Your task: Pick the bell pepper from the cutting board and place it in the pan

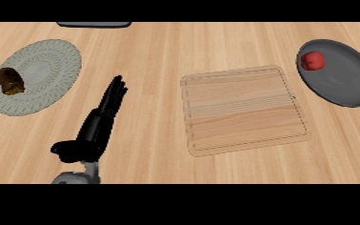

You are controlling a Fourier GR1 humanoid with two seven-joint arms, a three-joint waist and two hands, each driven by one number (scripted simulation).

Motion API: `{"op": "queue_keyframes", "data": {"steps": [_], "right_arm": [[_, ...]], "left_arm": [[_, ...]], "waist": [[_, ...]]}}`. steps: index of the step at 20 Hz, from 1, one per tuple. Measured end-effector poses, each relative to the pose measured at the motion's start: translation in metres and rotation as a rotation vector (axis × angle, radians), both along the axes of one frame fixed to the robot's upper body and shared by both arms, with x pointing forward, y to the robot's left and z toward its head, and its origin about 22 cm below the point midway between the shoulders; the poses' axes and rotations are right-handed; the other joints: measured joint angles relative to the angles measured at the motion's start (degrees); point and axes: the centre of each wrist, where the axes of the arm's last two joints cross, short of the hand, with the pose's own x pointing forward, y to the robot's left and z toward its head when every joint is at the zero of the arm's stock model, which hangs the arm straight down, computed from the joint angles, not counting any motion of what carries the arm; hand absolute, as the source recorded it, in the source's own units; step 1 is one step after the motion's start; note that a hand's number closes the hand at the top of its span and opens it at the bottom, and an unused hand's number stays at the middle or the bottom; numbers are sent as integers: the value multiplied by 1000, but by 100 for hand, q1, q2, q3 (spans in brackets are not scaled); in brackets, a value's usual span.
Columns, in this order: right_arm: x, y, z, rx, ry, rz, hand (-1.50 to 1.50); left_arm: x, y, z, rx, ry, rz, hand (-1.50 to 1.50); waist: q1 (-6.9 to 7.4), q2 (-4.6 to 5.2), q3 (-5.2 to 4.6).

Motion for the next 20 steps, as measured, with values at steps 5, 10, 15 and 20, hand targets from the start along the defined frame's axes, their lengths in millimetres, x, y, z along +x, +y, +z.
{"op": "queue_keyframes", "data": {"steps": [5,10,15,20], "right_arm": [[-27,-17,-10,21,-26,88,-150],[-46,-26,-19,-2,-17,107,-150],[-56,-27,-28,-29,0,111,-150],[-63,-27,-36,-57,27,117,-150]], "left_arm": [[1,-5,2,-2,-7,9,0],[-1,-3,-2,2,-4,11,0],[-1,1,-1,-1,-4,8,0],[2,-1,-3,-3,5,10,0]], "waist": [[-14,-13,-1],[-32,-27,-5],[-56,-43,-11],[-72,-50,-13]]}}
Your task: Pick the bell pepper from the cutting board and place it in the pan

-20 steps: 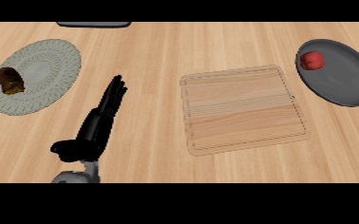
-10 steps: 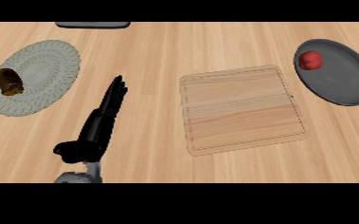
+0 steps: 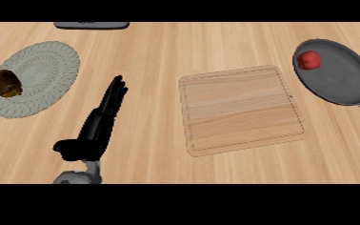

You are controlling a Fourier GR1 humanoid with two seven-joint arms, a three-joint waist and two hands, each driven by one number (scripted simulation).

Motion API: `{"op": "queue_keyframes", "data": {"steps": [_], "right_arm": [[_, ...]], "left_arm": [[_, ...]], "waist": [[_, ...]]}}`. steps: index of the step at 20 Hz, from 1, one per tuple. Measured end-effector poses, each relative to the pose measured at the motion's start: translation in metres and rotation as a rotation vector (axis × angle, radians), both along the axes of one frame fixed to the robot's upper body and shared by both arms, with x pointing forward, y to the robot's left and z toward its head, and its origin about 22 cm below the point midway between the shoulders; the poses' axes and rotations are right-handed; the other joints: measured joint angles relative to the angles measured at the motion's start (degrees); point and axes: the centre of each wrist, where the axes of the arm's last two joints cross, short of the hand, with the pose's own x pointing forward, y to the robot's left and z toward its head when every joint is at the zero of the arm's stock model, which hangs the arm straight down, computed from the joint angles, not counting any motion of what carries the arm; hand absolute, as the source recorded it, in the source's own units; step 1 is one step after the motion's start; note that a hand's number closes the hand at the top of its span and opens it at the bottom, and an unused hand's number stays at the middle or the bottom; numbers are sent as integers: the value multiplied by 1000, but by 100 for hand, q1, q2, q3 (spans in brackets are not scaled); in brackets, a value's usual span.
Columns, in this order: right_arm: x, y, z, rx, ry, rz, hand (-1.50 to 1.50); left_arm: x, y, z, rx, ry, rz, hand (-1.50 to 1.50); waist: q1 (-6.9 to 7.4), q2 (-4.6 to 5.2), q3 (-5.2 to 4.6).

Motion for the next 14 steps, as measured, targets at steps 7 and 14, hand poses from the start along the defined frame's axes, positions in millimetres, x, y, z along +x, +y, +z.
{"op": "queue_keyframes", "data": {"steps": [7,14], "right_arm": [[-9,-4,-2,-42,24,-13,-150],[-7,-3,-1,-99,12,-17,-150]], "left_arm": [[1,5,3,10,1,10,0],[-7,-1,1,3,2,6,0]], "waist": [[-1,-3,0],[-10,-11,-3]]}}
